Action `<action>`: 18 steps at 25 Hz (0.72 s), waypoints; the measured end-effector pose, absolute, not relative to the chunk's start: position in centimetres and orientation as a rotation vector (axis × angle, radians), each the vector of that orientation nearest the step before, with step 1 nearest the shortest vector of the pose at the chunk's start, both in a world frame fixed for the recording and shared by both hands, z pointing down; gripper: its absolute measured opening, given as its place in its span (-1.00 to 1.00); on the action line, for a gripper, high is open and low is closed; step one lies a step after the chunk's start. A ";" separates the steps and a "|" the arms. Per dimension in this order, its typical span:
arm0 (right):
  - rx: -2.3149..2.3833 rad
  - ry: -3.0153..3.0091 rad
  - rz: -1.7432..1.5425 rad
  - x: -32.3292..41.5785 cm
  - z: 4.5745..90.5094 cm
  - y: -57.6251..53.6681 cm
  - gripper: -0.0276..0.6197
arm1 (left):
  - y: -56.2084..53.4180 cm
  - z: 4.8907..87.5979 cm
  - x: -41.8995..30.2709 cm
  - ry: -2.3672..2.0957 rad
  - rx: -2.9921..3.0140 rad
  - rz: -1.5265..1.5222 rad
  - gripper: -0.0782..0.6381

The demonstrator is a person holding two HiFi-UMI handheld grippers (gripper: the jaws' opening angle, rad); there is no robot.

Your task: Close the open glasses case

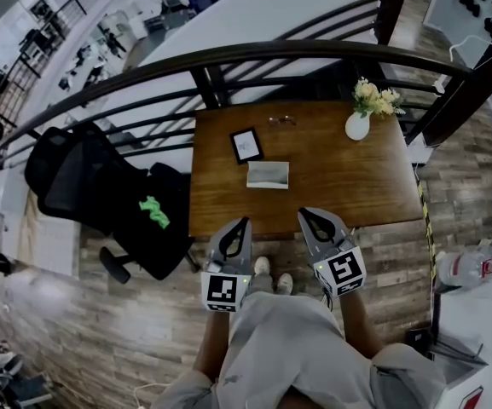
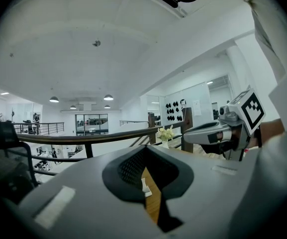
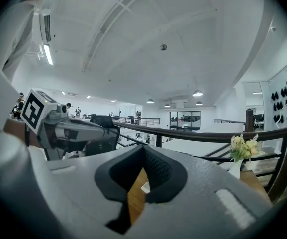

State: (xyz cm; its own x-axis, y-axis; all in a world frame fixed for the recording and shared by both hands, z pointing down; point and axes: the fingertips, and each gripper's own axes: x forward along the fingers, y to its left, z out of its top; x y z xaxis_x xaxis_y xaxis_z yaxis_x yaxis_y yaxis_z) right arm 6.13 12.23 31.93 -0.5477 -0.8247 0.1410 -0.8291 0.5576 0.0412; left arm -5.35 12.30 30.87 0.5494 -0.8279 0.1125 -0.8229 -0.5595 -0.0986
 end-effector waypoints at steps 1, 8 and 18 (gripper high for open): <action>1.411 -2.644 0.047 6.2 32.1 12.0 -0.90 | 12.1 31.0 -5.3 1.460 -2.734 -0.229 -0.73; 1.425 -2.641 0.044 7.0 32.2 9.6 -0.90 | 9.6 31.2 -4.7 1.456 -2.730 -0.225 -0.73; 1.465 -2.604 0.044 8.0 32.5 4.3 -0.91 | 3.6 31.5 -3.8 1.415 -2.748 -0.217 -0.73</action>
